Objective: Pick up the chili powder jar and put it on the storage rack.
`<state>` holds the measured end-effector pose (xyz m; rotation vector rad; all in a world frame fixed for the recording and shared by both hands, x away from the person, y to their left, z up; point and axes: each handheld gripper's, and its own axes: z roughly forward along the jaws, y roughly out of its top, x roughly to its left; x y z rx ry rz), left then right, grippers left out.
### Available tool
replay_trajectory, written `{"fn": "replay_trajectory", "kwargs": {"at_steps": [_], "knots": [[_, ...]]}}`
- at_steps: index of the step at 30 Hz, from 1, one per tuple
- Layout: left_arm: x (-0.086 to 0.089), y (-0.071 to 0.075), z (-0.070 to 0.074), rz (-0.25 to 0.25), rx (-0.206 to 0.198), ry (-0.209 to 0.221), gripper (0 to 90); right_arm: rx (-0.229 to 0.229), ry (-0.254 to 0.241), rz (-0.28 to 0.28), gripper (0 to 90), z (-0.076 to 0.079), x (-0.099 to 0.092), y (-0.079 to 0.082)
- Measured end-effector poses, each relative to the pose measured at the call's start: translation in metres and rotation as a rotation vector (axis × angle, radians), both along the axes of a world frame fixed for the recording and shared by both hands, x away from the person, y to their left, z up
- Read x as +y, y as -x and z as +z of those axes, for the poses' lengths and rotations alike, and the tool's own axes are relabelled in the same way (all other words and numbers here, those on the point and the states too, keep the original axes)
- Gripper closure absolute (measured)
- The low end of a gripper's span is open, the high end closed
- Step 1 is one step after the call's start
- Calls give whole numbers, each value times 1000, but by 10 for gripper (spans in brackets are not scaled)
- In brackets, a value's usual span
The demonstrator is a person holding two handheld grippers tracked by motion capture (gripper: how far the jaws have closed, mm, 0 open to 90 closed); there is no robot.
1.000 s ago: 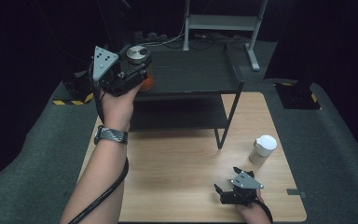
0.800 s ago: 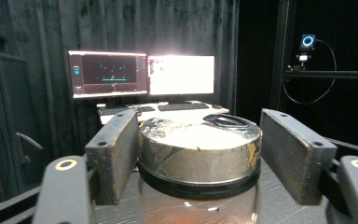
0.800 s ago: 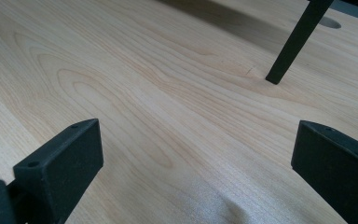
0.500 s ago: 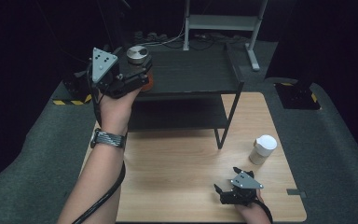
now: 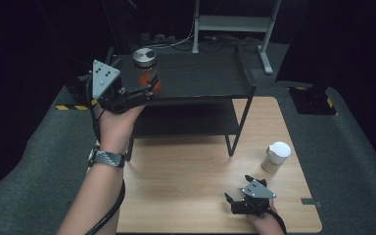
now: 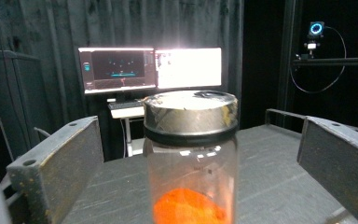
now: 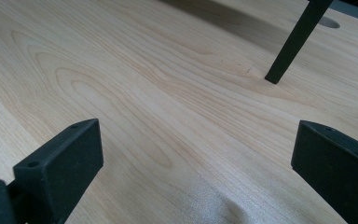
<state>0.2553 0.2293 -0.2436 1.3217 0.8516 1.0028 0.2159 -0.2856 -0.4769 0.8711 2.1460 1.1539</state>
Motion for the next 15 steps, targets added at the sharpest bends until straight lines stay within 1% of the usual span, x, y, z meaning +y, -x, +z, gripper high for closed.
{"fn": "replay_trajectory", "kwargs": {"at_steps": [3,6,13,15], "knots": [[2,4,0,-1,18,-7,3,-3,2,-1,11,0,0,0],[4,8,-1,-1,28,-5,3,0,3,-3,11,0,1,0],[10,20,-8,-13,27,-11,3,4,-1,-7,11,0,1,0],[10,23,-11,-18,30,-6,3,3,0,-8,11,0,1,0]]}}
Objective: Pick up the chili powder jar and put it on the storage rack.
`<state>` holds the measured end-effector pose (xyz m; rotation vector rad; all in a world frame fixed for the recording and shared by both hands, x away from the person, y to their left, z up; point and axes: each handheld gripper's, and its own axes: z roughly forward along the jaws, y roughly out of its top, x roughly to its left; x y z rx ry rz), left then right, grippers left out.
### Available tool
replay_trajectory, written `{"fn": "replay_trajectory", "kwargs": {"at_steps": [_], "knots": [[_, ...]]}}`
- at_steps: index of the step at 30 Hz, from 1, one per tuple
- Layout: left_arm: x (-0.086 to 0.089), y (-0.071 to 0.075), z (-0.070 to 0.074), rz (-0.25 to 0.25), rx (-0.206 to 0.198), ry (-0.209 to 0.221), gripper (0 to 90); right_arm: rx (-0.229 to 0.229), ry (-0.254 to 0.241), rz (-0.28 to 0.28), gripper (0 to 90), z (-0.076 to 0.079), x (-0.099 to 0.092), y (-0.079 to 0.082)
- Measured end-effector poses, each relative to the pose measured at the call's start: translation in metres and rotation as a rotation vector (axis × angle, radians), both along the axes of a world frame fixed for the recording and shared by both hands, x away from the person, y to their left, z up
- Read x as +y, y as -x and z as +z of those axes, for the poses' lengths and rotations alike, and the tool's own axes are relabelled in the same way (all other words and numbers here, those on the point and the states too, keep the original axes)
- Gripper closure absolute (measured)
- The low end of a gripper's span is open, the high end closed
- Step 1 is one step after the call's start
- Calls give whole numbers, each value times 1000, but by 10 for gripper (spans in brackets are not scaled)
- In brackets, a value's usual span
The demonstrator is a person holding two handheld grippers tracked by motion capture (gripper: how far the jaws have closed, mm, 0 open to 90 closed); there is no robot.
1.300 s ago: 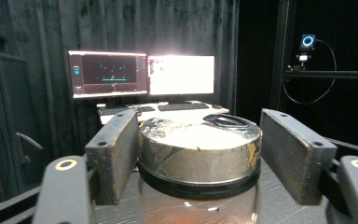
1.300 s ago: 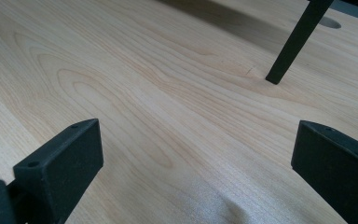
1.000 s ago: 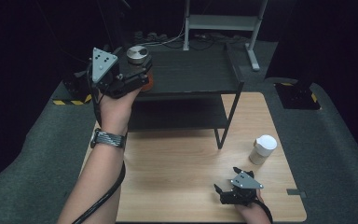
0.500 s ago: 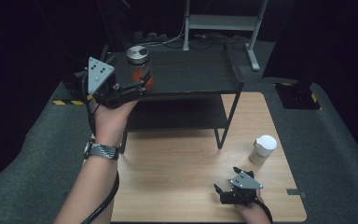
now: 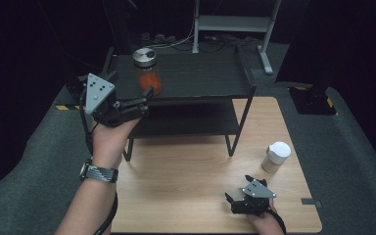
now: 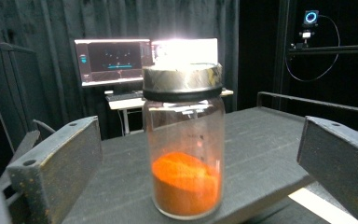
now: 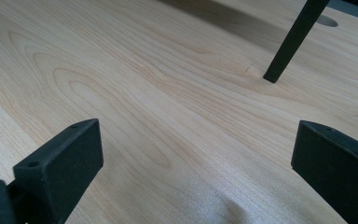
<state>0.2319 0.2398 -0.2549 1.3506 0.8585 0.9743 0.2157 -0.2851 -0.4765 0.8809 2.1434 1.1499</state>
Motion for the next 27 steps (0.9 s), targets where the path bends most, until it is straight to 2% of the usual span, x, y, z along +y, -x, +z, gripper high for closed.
{"fn": "replay_trajectory", "kwargs": {"at_steps": [7,16,20,27], "knots": [[-1,11,-12,-4,7,-26,3,-1,6,1,11,0,1,0],[4,24,-34,-25,28,-19,3,2,6,2,11,1,1,-1],[6,30,-43,-29,25,-19,3,1,10,4,11,1,1,-1],[7,40,-62,-30,36,-37,3,2,10,5,11,1,1,-1]]}}
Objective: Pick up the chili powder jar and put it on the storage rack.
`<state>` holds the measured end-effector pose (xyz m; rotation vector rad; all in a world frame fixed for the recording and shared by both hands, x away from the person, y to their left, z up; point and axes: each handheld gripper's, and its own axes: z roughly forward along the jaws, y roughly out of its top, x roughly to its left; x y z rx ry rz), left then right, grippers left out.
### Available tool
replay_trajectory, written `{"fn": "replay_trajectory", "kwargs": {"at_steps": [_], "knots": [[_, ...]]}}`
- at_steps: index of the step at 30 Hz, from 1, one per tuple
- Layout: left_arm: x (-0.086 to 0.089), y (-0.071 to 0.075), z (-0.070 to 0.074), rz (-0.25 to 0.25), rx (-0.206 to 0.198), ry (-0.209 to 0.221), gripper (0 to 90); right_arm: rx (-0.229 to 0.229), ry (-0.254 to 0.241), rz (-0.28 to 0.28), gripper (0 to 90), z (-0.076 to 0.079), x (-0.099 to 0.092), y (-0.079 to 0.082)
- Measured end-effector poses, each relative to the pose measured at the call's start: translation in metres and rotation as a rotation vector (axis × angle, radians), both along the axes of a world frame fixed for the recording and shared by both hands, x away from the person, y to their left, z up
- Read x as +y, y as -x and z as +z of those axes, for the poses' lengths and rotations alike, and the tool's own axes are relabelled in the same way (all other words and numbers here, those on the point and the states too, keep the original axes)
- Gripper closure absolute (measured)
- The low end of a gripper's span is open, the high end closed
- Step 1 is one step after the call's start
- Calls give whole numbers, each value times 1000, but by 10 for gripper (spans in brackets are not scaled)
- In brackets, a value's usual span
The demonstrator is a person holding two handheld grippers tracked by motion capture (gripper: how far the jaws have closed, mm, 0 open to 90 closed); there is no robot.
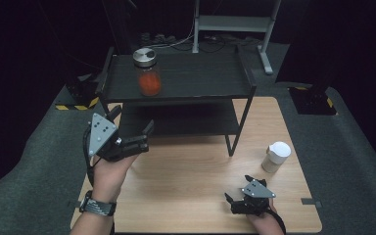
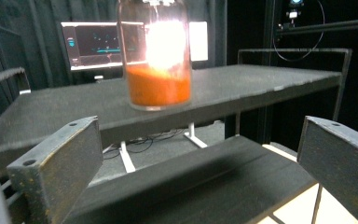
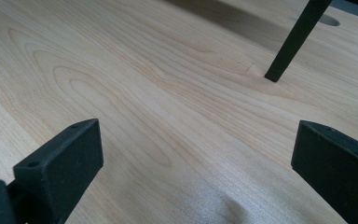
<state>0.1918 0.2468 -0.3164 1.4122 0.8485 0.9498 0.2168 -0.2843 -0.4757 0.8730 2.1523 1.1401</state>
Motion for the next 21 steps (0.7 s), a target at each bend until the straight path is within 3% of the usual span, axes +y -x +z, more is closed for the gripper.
{"fn": "replay_trajectory", "kwargs": {"at_steps": [10,14,21], "knots": [[6,13,-32,-13,41,-3,3,0,2,2,11,0,0,0],[6,19,-44,-11,44,-34,3,1,3,2,11,0,0,0],[7,25,-66,-22,82,-46,3,0,4,1,11,0,1,0]]}}
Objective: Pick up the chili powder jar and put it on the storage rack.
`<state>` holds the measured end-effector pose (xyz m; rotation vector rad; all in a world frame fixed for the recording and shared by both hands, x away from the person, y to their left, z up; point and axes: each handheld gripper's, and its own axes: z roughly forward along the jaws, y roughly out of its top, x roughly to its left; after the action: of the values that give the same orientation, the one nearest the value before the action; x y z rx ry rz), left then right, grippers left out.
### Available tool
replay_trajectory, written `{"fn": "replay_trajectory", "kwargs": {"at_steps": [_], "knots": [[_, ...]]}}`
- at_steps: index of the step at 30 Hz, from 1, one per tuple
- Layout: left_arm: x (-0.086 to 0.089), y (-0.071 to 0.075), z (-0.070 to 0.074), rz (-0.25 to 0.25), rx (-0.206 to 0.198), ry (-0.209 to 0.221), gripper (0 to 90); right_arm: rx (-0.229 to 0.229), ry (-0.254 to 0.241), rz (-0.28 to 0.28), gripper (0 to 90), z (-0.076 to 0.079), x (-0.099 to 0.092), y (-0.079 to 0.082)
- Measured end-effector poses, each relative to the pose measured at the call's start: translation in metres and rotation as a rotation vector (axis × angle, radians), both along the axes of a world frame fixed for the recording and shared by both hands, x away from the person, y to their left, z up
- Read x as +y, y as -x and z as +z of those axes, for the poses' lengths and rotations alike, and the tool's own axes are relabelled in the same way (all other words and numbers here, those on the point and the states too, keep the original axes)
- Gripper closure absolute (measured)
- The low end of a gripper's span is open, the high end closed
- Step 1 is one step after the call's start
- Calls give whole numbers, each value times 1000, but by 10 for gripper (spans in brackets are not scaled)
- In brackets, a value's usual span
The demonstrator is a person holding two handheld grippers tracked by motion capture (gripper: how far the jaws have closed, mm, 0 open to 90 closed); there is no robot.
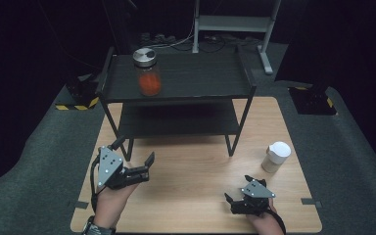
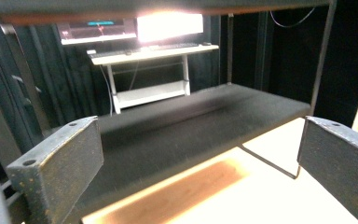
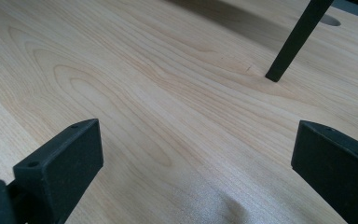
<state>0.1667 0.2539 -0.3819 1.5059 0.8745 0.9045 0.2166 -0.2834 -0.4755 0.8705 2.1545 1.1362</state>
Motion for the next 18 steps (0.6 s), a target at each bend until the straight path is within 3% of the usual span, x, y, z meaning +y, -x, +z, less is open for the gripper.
{"fn": "replay_trajectory", "kwargs": {"at_steps": [8,18], "knots": [[4,3,-29,3,56,2,3,-1,-1,-3,11,0,0,0],[6,4,-60,21,131,-30,3,-2,3,-5,11,0,1,1]]}}
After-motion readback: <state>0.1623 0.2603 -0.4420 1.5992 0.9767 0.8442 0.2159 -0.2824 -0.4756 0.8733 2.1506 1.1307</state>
